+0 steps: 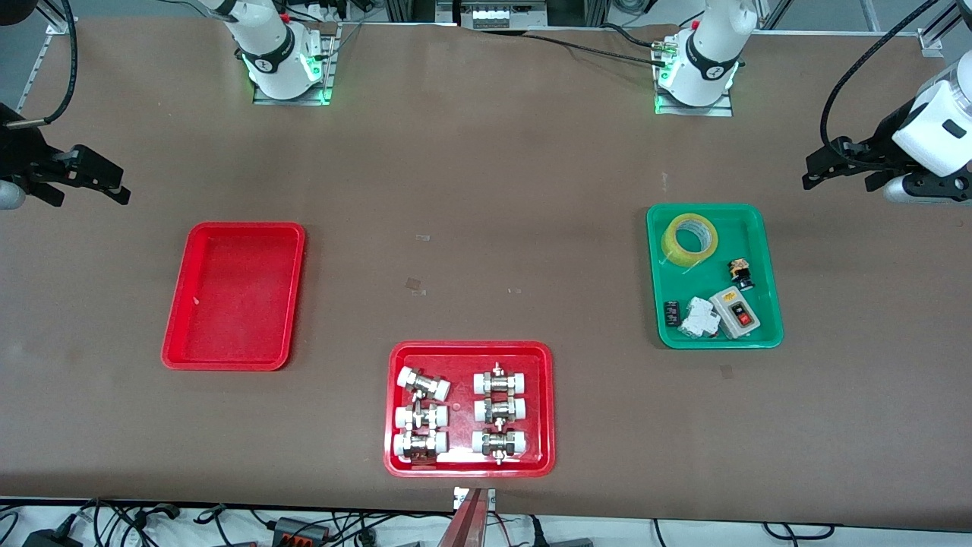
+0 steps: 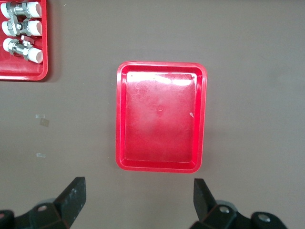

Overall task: Left arm passes tape to right arm into tray
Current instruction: 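Move the left gripper down over the tape roll in the green tray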

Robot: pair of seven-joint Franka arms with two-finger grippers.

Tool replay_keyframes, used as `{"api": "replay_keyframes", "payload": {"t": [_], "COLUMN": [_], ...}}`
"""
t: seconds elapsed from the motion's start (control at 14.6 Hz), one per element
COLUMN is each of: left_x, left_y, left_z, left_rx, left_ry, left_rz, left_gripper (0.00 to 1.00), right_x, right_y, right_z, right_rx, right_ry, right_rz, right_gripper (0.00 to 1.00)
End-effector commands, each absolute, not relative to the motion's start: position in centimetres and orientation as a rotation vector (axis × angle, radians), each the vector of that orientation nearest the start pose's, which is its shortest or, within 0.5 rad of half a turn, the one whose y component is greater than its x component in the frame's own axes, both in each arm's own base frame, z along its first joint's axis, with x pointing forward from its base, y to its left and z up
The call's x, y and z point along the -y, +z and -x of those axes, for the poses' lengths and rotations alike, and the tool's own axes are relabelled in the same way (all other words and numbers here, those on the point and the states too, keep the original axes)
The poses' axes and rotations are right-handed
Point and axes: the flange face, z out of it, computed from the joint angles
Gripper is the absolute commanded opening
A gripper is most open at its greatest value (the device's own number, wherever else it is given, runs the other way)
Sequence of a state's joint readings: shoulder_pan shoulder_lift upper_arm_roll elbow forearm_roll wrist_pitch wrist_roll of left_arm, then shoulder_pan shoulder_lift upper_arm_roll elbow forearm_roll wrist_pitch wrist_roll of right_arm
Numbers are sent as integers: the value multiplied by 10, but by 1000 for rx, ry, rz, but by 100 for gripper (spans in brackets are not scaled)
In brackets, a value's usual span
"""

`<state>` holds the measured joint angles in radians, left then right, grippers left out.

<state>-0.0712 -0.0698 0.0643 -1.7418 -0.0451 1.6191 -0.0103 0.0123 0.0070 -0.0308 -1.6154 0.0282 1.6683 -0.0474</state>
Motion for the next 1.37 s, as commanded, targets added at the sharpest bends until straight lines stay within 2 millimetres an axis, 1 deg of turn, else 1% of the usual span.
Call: {"api": "replay_keyframes", "payload": {"t": [0.0,0.14,0.27,0.41,0.48,0.62,0.75,0.82,0.89,1.03,1.1,1.16,1.23,1.3], "left_x": [13,12,9,11,13,16,19,19,19,23,25,24,25,26], "left_y": [595,598,597,591,569,538,494,462,433,367,324,297,283,278], "left_z": [-535,-534,-534,-537,-548,-563,-574,-582,-583,-575,-564,-559,-557,-554], "left_rx": [-15,-13,-5,-7,-12,-19,-20,-15,-10,-7,-6,-5,-5,-6], "left_ry": [67,65,64,77,138,185,299,353,399,459,465,445,459,478], "left_rz": [3191,3192,3201,3202,3197,3206,3193,3185,3177,3162,3154,3150,3146,3143], "left_gripper": [100,100,100,100,100,100,100,100,100,100,100,100,100,100], "right_x": [14,14,15,14,14,13,13,13,14,14,14,14,13,14], "right_y": [609,612,612,612,612,609,608,606,605,602,599,598,599,599], "right_z": [-550,-550,-550,-551,-551,-552,-552,-554,-554,-555,-556,-556,-556,-556], "right_rx": [43,41,41,43,43,45,48,48,43,40,35,38,43,45], "right_ry": [-64,-83,-83,-83,-83,-73,-68,-61,-54,-40,-33,-28,-30,-28], "right_rz": [3123,3121,3123,3121,3121,3121,3123,3123,3122,3119,3119,3119,3120,3121], "right_gripper": [100,100,100,100,100,100,100,100,100,100,100,100,100,100]}}
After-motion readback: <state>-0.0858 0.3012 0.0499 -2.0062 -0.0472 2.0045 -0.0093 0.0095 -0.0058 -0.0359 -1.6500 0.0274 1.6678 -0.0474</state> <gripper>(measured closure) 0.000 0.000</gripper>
